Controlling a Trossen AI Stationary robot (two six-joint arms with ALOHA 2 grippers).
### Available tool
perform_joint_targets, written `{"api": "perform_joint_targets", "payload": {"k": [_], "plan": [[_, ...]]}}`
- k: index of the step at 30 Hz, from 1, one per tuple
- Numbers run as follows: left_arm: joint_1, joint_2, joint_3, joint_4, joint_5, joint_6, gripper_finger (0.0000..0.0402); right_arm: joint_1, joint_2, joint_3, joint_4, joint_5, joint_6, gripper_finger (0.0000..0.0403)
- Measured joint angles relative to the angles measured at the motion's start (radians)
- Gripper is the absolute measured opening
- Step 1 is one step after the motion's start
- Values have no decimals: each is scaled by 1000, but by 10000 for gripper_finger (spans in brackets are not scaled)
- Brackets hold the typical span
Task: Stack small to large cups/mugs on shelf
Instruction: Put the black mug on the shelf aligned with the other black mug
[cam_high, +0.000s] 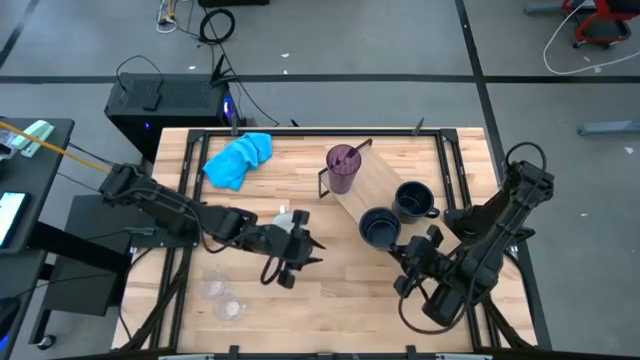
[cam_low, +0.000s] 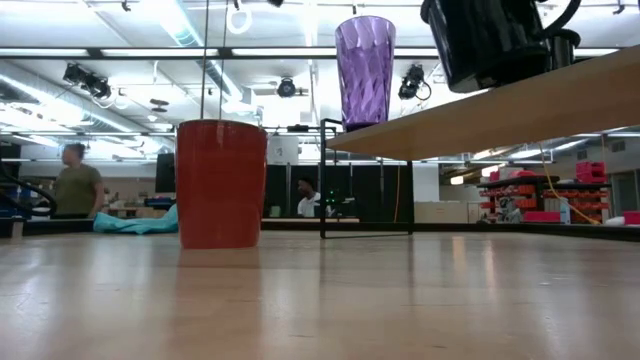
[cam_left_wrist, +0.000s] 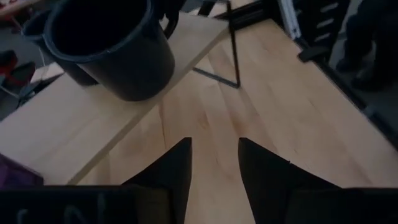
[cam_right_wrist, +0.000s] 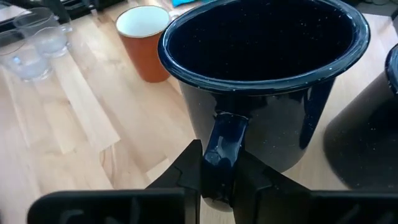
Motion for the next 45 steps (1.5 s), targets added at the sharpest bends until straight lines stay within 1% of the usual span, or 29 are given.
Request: {"api": "perform_joint_targets", "payload": {"k": [8,15,21,27,31,37,42,45], "plan": [[-11,84,-1,30,13,-16,147,-13,0,-11,19,0,32,55],[-2,86,0,87,18,4,143,-13,0,-85,76,9,68,55],[0,86,0,89,18,11,133,-13,0,-94,83,3,80,56],[29,103,0,111,18,10,141,-13,0,-95,82,-13,88,63],[44,156,-1,170,18,11,150,-18,0,-96,68,-32,114,70],[57,237,0,317,18,51,157,-25,1,-96,61,-39,130,69],[69,261,1,413,14,108,152,-26,1,-96,60,-39,137,67],[84,263,0,456,14,116,149,-25,1,-96,57,-39,156,69]]}}
